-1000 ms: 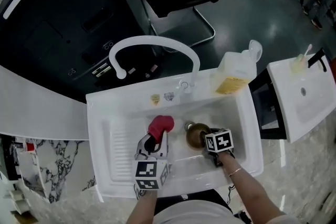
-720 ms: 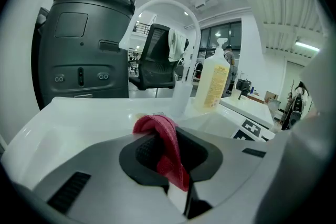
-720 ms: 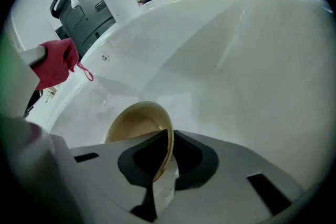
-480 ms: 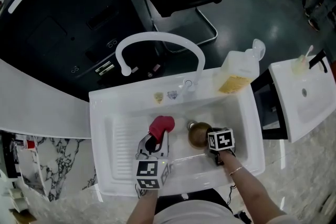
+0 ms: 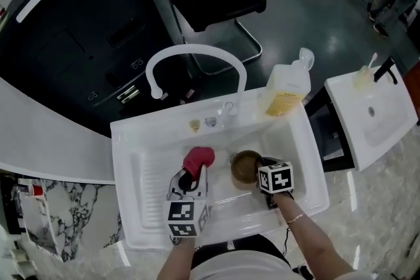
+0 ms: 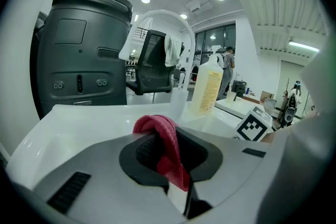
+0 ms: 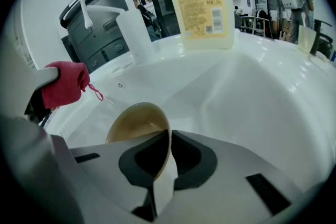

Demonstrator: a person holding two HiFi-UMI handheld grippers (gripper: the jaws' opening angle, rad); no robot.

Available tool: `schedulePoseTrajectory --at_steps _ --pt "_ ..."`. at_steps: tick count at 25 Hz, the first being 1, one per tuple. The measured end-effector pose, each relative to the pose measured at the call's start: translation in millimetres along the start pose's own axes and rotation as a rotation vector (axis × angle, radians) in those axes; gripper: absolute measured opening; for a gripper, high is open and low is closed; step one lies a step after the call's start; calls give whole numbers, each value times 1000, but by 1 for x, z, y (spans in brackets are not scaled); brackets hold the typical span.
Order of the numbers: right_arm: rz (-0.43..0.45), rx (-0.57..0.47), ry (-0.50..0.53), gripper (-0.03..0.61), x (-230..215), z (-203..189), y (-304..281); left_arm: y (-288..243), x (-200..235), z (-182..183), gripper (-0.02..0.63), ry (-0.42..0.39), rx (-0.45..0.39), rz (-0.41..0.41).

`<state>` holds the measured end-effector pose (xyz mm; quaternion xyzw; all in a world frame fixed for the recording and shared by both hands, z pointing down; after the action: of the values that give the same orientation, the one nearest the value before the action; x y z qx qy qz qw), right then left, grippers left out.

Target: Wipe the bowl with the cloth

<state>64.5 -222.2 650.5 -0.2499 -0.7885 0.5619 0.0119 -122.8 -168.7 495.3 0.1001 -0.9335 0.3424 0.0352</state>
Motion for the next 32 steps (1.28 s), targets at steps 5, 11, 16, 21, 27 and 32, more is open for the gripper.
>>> schedulePoseTrajectory --at_steps 5,11,16,21,27,32 --pt "-45 -112 -9 17 11 10 44 11 -2 8 61 -25 -28 -36" --pt "-115 -239 9 15 25 21 100 24 -12 18 61 -59 -61 -96" --pt "-168 -329 24 15 41 25 143 38 -22 24 61 -96 -87 -142" --pt "-210 -412 13 15 51 21 178 52 -30 34 61 -134 -122 -176" --pt "-263 -465 -26 15 54 10 201 69 -35 47 61 -158 -172 -203" --pt "-306 -467 -23 15 59 4 208 92 -57 67 61 -188 -216 -303"
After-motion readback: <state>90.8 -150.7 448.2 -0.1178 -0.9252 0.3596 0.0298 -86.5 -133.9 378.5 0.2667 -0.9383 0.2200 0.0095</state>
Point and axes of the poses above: the fingertips, and each gripper's own axes: y backward along the fingers, x to its left, z out of its top, the point moved 2 cm from there along y, backward along the fingers, and after that the axes turned 12 degrees about x, right-handed, at the moved point
